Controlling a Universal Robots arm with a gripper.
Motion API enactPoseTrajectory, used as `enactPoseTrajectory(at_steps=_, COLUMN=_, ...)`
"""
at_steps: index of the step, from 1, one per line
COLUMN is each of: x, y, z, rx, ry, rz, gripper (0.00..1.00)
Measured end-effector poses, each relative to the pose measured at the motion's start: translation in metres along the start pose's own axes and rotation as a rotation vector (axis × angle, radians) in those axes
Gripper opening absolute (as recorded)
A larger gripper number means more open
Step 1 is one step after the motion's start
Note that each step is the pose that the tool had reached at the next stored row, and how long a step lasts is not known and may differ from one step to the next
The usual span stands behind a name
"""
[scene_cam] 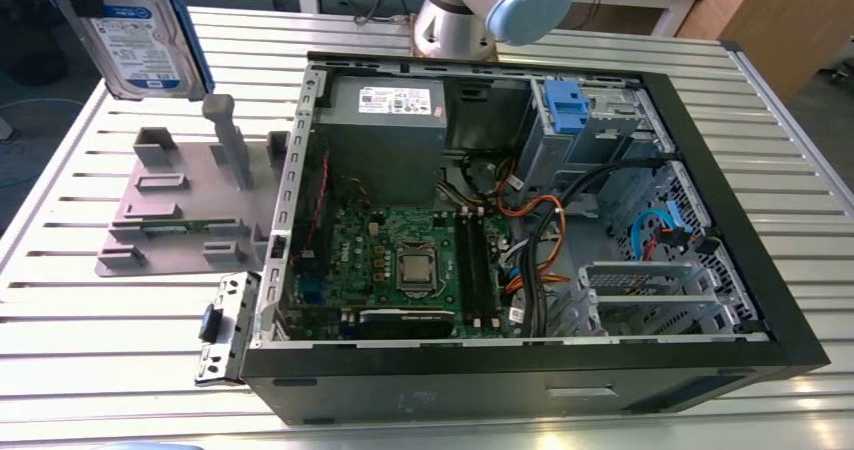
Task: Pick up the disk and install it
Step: 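Pick up the disk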
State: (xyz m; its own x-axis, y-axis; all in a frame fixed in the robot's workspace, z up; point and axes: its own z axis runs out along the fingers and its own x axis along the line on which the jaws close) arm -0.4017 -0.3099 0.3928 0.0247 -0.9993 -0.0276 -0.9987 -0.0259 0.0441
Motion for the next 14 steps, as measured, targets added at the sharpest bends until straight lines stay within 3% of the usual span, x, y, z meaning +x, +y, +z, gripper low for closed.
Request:
enactPoseTrajectory(at_steps=12, x=-0.0001, y=0.0002, z=-0.0037, rx=0.0000, ry=0.0000, rz=0.000, gripper=0.37)
enactPoseTrajectory(at_steps=14, x=-0.0004, y=0.0006, z=-0.0131, rx=0.0001, ry=0.0000, rz=0.000, gripper=0.37)
